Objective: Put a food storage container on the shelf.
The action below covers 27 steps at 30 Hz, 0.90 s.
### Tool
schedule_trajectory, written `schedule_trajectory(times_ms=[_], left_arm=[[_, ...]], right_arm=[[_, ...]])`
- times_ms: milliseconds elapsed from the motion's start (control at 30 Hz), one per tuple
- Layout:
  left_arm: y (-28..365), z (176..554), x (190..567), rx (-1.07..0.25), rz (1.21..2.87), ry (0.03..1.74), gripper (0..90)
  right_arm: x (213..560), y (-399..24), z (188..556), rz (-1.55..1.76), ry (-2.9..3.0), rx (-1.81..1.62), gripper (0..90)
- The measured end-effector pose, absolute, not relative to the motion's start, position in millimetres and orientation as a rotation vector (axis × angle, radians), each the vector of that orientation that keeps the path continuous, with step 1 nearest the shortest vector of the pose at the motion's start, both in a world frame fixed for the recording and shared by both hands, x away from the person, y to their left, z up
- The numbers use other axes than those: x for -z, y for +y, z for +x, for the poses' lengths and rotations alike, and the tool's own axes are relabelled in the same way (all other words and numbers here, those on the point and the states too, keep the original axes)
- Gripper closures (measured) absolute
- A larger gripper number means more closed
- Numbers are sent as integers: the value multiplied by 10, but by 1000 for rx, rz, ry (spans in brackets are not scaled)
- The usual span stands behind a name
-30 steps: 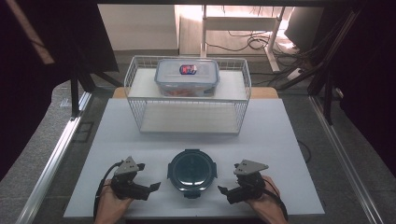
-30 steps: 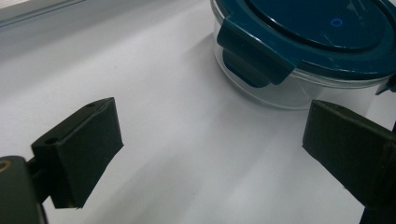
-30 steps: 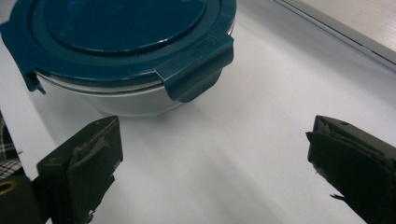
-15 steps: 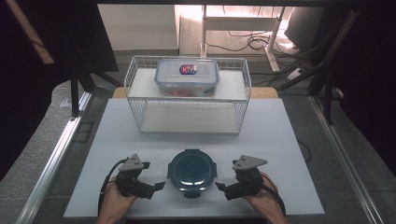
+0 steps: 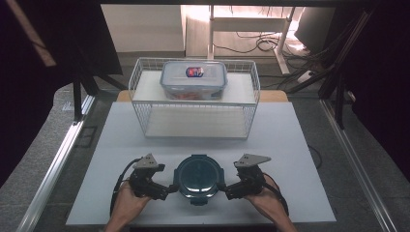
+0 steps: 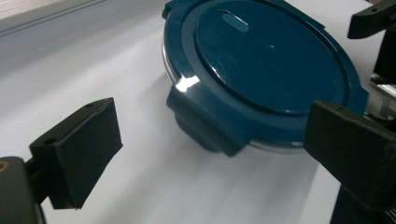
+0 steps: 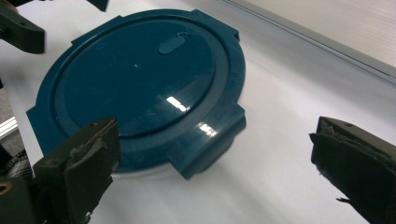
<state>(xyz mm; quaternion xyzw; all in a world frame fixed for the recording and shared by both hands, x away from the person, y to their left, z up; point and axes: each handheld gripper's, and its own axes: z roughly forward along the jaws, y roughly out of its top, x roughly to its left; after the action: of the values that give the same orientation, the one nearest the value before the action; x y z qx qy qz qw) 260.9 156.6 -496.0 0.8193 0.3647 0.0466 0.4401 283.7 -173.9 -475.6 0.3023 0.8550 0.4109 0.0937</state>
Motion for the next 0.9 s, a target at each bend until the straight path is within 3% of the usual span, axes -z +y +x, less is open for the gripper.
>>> schedule_trajectory(times_ms=[367,567,667,767,900], left_arm=[[1351,2836,5062,82,2049,913,27],[1409,2824,5158,249,2014,923,116],[1435,2813,5145,256,2013,926,148],[1493,2748,5128,252,2001,914,197],[1609,2625,5098,264,1952,906,341]], right_arm=[[4843,-1525,3024,972,2708,-1176,12],[4942,-1624,3086,1126,2839,-1268,153],[4934,-1630,3080,1161,2849,-1277,187],[4888,-1675,3057,1165,2841,-1281,278],[4822,-1777,2972,1183,2817,-1358,426]])
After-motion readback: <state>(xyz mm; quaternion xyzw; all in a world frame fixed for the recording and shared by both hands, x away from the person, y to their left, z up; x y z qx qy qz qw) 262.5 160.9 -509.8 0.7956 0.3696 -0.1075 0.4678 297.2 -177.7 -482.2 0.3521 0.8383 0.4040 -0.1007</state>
